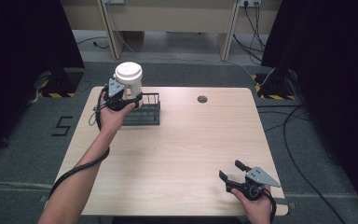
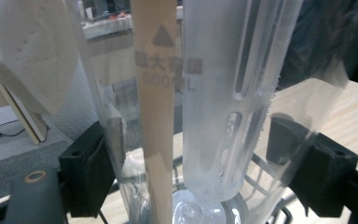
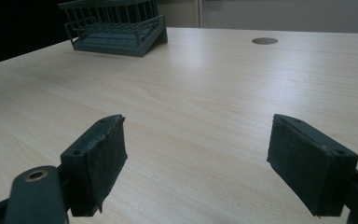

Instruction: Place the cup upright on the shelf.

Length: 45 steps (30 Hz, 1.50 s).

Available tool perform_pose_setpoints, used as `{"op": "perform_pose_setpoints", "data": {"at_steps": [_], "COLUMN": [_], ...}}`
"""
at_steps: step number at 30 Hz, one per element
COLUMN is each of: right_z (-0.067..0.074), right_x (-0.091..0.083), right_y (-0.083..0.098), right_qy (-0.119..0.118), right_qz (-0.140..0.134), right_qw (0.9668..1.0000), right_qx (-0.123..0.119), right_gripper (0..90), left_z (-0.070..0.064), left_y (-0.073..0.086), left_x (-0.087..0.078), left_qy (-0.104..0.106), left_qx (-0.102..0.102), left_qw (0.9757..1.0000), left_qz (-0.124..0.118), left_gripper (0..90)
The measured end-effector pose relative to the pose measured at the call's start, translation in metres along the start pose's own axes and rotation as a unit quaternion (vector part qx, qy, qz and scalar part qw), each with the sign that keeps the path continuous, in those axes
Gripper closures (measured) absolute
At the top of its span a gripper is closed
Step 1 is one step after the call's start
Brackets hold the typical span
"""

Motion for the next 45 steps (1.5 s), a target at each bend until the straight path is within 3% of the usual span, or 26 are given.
{"op": "perform_pose_setpoints", "data": {"at_steps": [8,17,25,36,45], "right_z": [0.0,0.0,0.0,0.001,0.001], "right_x": [0.0,0.0,-0.001,-0.001,-0.001], "right_y": [0.0,0.0,0.0,0.0,0.0], "right_qy": [-0.002,-0.004,-0.004,-0.005,-0.005], "right_qz": [0.0,-0.001,-0.002,-0.002,0.0], "right_qw": [1.0,1.0,1.0,1.0,1.0], "right_qx": [0.0,0.002,0.005,0.0,-0.001], "right_gripper": [19.6,19.5,19.4,19.2,19.2], "left_z": [0.007,0.011,0.014,0.007,0.006], "left_y": [-0.007,-0.001,0.014,0.039,0.05], "left_x": [0.011,0.024,0.036,0.044,0.048], "left_qy": [-0.011,-0.021,-0.034,-0.037,-0.04], "left_qx": [-0.003,-0.012,-0.019,-0.029,-0.033], "left_qw": [0.9999,0.9996,0.9989,0.9977,0.9964], "left_qz": [0.001,0.011,0.027,0.049,0.067], "left_gripper": [18.1,18.1,18.0,17.9,17.8]}}
Point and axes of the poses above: each handheld gripper's, and its own axes: x roughly forward along the jaws, y roughly out of its underside, z roughly to its left, the point moved 9 cm from there along x, roughly forward along the jaws, and after that the axes turned 4 degrees about -y, right-handed, at the moved point
